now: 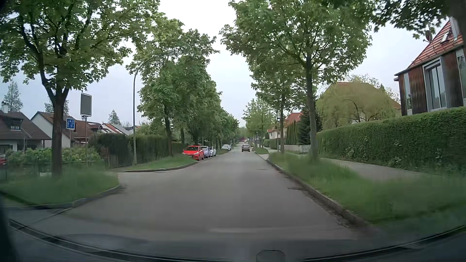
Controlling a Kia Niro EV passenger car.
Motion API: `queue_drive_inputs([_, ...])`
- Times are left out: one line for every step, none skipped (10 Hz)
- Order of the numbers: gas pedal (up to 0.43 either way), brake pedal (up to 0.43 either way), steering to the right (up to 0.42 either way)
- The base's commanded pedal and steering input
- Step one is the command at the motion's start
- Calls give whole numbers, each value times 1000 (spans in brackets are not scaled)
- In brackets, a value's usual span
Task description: Follow the waypoints while adhering to traffic rules and regulations
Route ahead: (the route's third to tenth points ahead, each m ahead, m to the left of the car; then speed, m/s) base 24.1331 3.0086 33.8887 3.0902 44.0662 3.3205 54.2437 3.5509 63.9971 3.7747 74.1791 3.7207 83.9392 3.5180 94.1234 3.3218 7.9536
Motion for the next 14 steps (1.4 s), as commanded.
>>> queue_drive_inputs([79, 0, -13])
queue_drive_inputs([79, 0, -12])
queue_drive_inputs([79, 0, -11])
queue_drive_inputs([79, 0, -7])
queue_drive_inputs([79, 0, -4])
queue_drive_inputs([79, 0, -4])
queue_drive_inputs([79, 0, -4])
queue_drive_inputs([79, 0, -4])
queue_drive_inputs([79, 0, -4])
queue_drive_inputs([79, 0, -4])
queue_drive_inputs([67, 0, -4])
queue_drive_inputs([67, 0, -4])
queue_drive_inputs([67, 0, -4])
queue_drive_inputs([67, 0, -4])
